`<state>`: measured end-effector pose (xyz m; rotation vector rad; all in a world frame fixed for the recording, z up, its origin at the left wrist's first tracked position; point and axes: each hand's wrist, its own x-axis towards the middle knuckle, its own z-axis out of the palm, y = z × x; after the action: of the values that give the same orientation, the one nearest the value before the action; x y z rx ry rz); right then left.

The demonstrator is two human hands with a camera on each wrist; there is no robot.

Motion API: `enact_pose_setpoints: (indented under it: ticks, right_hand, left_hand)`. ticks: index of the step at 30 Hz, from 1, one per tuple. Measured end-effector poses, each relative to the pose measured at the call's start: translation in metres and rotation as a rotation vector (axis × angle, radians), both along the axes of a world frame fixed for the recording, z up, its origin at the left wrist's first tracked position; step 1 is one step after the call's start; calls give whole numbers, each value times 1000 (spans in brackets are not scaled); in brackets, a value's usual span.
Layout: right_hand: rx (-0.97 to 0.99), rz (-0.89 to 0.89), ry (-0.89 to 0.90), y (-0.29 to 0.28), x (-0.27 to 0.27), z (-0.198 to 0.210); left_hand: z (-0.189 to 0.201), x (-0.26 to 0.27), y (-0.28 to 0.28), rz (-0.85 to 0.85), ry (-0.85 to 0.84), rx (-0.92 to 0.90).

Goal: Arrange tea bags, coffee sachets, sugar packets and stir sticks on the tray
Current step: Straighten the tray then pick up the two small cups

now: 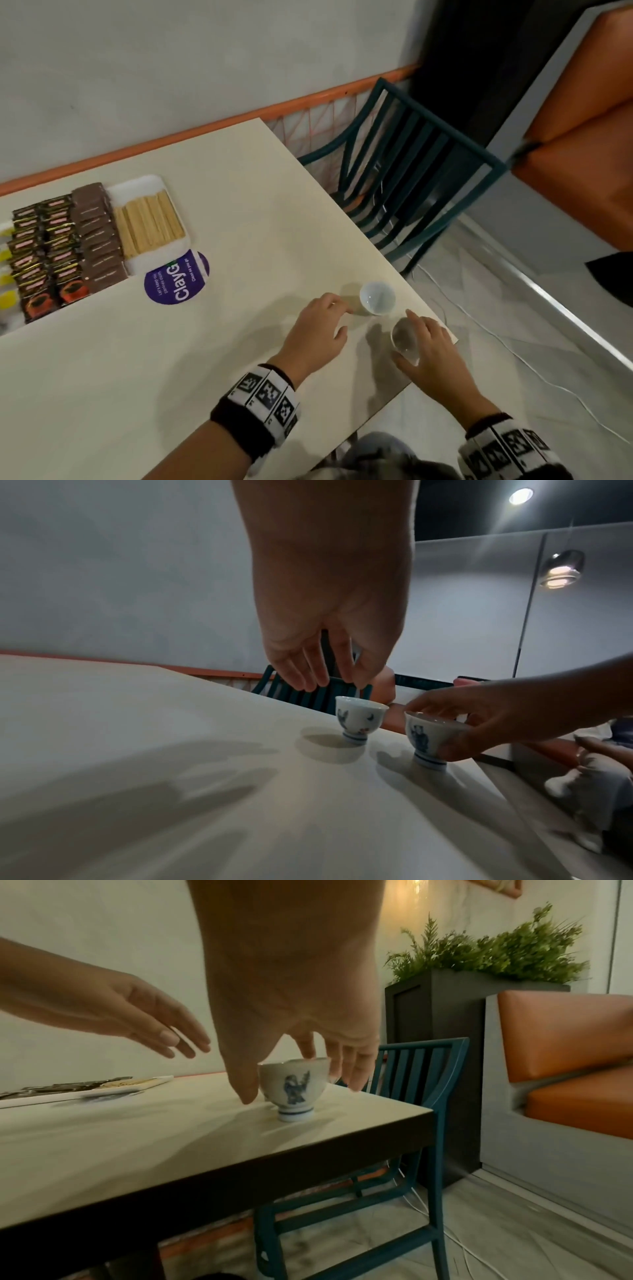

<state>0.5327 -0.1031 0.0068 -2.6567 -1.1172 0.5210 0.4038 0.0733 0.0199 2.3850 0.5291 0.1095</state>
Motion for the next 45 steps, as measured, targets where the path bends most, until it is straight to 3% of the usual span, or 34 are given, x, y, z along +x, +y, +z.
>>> enact_pose_setpoints:
  ticks: [4, 12, 19, 29, 35, 45]
  right_hand:
    - [39, 62, 103, -6, 14, 1]
    - [61, 145, 138, -31, 56, 9]
    - [54, 247, 164, -6, 91, 22]
    - [111, 478, 163, 111, 95, 43]
    - [243, 646, 144, 217, 84, 53]
    - [209, 607, 268, 383, 43, 45]
  left_hand:
    - [2, 33, -13, 1, 50, 32]
    - [-9, 93, -22, 37, 295, 76]
    - [-8, 93, -20, 160, 228, -110]
    - [5, 27, 55, 573, 129, -176]
    - [14, -22, 116, 833, 47, -88]
    - [0, -49, 197, 1032, -158, -181]
